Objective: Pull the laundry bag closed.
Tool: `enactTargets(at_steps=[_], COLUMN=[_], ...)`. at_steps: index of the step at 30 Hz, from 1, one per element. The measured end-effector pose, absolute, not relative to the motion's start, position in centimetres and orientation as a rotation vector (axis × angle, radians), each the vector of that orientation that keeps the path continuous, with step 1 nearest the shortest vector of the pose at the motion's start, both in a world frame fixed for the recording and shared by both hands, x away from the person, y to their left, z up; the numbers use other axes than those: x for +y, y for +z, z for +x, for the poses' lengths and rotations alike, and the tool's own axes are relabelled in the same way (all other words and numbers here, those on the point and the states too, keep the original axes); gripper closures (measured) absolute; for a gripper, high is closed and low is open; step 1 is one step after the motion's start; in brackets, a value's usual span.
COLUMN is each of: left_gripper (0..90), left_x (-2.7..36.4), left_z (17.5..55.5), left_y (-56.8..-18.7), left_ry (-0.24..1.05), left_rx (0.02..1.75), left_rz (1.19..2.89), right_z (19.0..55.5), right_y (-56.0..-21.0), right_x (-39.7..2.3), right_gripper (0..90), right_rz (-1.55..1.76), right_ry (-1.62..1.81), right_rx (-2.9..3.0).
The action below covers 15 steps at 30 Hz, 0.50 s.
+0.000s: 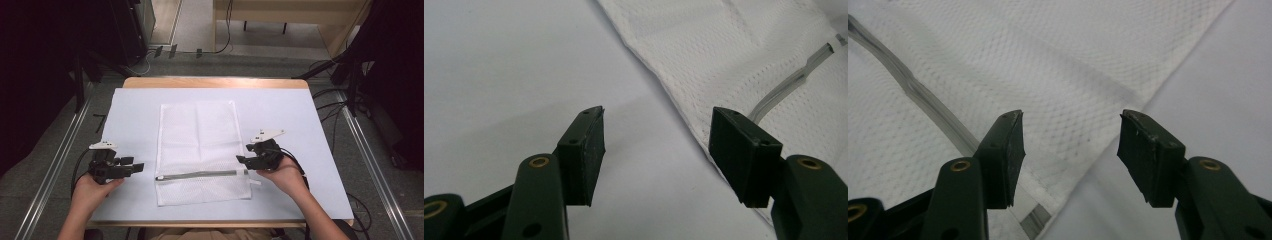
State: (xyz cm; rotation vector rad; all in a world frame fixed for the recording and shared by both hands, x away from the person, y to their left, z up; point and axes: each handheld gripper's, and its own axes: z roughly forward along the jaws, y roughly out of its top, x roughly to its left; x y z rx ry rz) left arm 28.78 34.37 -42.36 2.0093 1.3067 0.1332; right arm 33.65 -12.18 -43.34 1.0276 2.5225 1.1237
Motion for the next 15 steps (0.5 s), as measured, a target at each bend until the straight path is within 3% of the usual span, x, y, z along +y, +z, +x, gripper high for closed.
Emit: enactTargets(at_steps=[15], left_gripper=[40.1], left_x=[34.4], left_z=[28.9], left_y=[-42.4], left_ry=[0.125], left_rx=[1.313], left_rz=[2.009], right_z=[33.1], right_y=[-41.6], right_x=[-8.3], right_gripper=[47.5], right_rz=[0.896], right_ry=[1.162], right_rx=[2.587])
